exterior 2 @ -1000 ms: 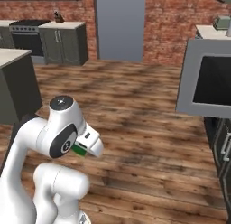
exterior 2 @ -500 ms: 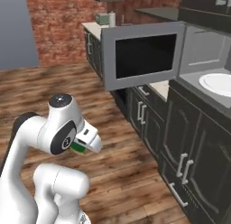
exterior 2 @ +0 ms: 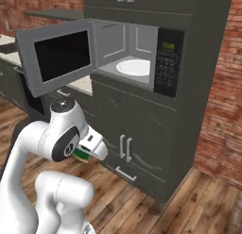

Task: Place the sponge inside the microwave to prepare for sanitizing.

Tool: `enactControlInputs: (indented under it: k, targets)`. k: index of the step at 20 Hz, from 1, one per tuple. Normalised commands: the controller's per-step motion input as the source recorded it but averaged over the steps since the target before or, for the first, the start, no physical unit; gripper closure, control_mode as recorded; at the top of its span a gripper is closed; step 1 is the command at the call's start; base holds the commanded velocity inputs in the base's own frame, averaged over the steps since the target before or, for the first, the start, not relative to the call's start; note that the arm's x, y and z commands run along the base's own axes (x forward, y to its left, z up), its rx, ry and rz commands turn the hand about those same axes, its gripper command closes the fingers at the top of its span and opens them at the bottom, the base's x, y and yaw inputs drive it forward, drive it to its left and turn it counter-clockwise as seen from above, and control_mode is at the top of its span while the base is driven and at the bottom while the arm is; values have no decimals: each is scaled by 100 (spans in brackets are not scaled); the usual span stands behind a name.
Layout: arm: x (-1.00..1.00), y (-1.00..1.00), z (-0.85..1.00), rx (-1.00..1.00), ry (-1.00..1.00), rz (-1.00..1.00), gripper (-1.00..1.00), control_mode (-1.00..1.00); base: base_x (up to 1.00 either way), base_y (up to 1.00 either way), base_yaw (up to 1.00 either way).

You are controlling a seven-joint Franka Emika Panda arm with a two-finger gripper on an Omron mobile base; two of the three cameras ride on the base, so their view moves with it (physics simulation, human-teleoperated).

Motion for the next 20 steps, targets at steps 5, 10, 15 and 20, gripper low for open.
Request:
enactControlInputs:
  k: [5,10,15,20]
  targets:
    - [0,0,0,0,0,0,100,100,54,6,-38]
    - [0,0,0,0,0,0,100,100,65,17,-2]
    - [0,0,0,0,0,0,100,100,75,16,26]
    - [0,0,0,0,0,0,100,100,74,9,21]
